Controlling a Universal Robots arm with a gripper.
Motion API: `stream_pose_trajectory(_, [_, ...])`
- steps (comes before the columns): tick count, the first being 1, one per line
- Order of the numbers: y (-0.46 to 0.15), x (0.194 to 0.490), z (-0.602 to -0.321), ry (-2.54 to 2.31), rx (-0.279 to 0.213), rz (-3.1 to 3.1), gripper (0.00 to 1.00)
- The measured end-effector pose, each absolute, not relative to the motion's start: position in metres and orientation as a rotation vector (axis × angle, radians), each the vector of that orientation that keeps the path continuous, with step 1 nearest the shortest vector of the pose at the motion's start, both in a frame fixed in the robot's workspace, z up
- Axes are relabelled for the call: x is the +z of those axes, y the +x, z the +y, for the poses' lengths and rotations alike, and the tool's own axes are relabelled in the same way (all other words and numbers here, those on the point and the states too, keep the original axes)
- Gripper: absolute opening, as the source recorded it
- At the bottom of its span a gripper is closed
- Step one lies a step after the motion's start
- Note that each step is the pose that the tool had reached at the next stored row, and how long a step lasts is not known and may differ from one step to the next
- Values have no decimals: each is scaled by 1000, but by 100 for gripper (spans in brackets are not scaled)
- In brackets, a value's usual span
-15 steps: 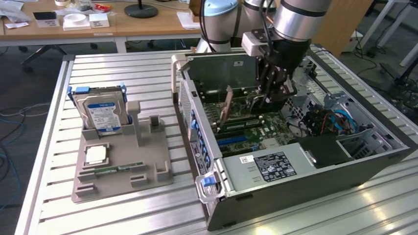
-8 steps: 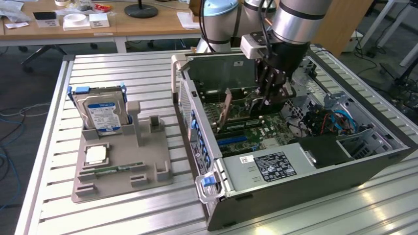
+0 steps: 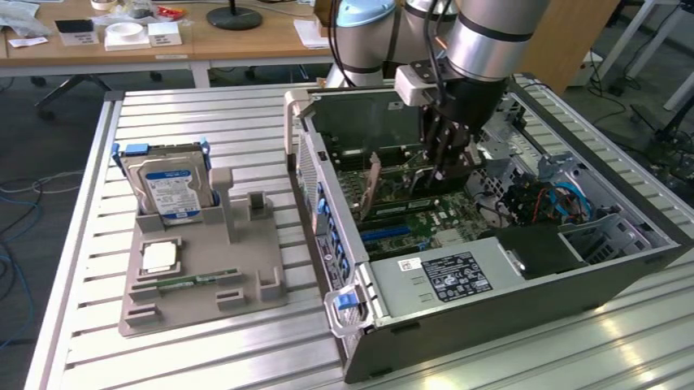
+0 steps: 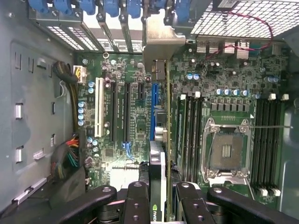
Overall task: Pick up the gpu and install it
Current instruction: 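Insert the gpu into the slot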
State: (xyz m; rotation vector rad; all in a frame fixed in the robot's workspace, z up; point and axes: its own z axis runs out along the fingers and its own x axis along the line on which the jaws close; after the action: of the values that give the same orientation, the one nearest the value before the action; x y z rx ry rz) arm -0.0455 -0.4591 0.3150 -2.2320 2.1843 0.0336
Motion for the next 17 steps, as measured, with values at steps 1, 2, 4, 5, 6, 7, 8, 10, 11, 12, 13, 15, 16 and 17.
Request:
stream_pose_trajectory(1, [-46, 314, -459, -2233, 34, 2184, 27])
stream_pose_trajectory(2, [-47, 312, -459, -2233, 34, 2183, 27])
stream_pose_trajectory(4, [-48, 310, -459, -2234, 34, 2183, 27])
stream_pose_trajectory(5, [-49, 309, -459, -2234, 33, 2182, 27])
stream_pose_trajectory(6, [-50, 308, -459, -2234, 34, 2182, 27])
stream_pose_trajectory(7, [-51, 307, -459, -2235, 34, 2182, 27])
stream_pose_trajectory(8, [-51, 305, -459, -2235, 34, 2181, 27])
stream_pose_trajectory(10, [-53, 303, -459, -2236, 33, 2180, 27])
stream_pose_trajectory(11, [-53, 302, -459, -2236, 33, 2180, 27])
stream_pose_trajectory(12, [-54, 300, -459, -2237, 33, 2179, 27])
stream_pose_trajectory(13, [-55, 299, -459, -2237, 33, 2179, 27])
stream_pose_trajectory(15, [-56, 296, -459, -2238, 33, 2178, 27])
stream_pose_trajectory(16, [-57, 295, -459, -2238, 33, 2177, 27])
stream_pose_trajectory(17, [-57, 294, -459, -2239, 33, 2177, 27])
